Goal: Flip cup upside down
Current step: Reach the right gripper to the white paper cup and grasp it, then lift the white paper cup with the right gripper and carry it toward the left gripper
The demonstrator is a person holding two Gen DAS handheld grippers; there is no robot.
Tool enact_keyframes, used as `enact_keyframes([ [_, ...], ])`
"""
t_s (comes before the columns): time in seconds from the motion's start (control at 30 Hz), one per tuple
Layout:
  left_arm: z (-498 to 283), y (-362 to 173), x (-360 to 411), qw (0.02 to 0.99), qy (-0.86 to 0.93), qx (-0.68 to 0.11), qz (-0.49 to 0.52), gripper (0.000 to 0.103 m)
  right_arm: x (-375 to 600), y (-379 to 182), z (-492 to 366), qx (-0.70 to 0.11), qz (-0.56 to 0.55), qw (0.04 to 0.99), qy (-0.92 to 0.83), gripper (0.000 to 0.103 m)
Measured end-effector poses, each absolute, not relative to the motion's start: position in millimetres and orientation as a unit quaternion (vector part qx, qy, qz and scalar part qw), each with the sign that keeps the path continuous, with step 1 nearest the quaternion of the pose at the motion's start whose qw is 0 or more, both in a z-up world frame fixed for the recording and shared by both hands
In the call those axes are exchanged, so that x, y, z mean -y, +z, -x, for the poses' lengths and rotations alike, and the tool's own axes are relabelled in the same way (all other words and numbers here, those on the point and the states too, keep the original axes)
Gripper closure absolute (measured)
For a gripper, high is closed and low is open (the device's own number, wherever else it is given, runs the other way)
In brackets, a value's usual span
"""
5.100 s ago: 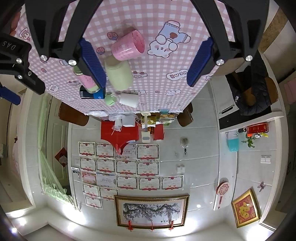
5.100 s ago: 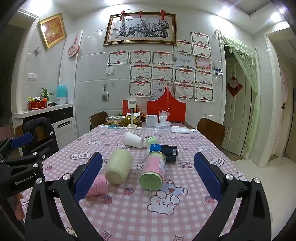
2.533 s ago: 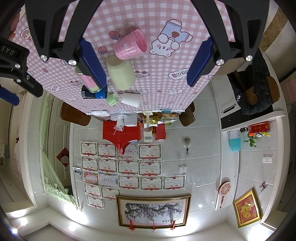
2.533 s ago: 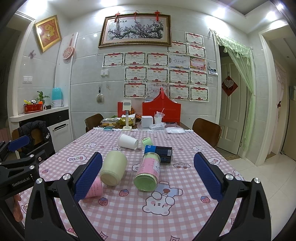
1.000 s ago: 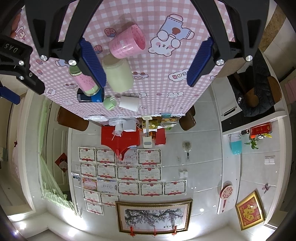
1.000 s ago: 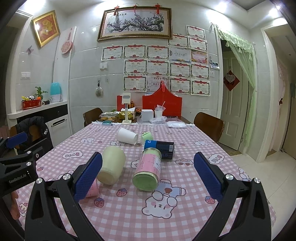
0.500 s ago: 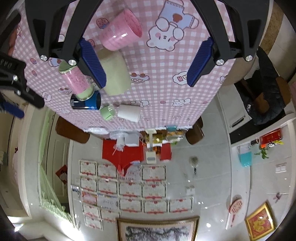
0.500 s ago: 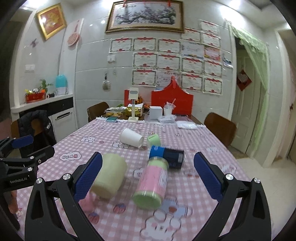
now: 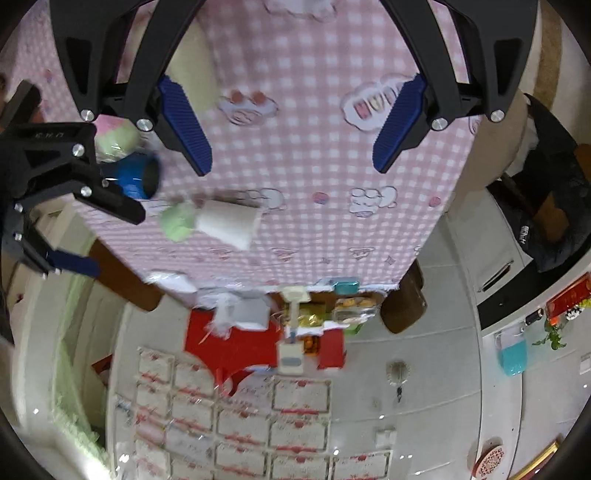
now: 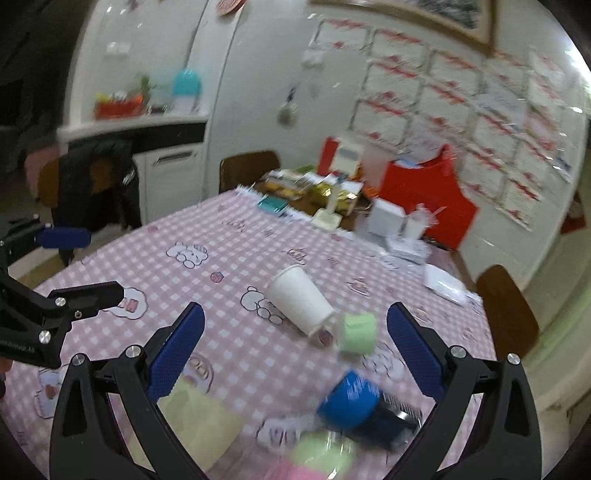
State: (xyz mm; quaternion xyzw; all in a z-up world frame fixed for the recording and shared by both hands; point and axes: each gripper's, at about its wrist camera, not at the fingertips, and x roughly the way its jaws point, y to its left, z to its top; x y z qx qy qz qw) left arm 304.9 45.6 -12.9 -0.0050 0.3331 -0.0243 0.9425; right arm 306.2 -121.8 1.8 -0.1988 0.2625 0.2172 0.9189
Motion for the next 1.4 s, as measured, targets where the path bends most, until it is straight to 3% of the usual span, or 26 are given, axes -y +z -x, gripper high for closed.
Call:
enact_keyframes([
  [0.2,-371,-40,-55,0.925,0.009,-0.381,0.002,0.016,91,-31,-388,-0.337,0.252,0.879,0.224,0.008],
  [0.3,-400,-57,-60,0.913,0.016,-0.407,0.014,0.016,84,-52,-419,-0.381,0.262,0.857,0.225,0.015],
  [0.47,-428,-78,-57,0.903,0.021,-0.430,0.020,0.016,77,-78,-455,-0.429,0.290,0.828,0.214,0.018],
  [0.67,-439,-88,-45,0.900,0.013,-0.435,0.011,0.016,69,-93,-478,-0.465,0.293,0.808,0.211,0.035],
  [1.07,-438,-84,-36,0.899,0.011,-0.439,0.015,0.016,77,-93,-505,-0.530,0.183,0.816,0.140,0.039],
  [1.4,-429,-73,-48,0.900,0.036,-0.435,0.025,0.016,98,-79,-480,-0.536,0.107,0.827,0.132,0.047],
])
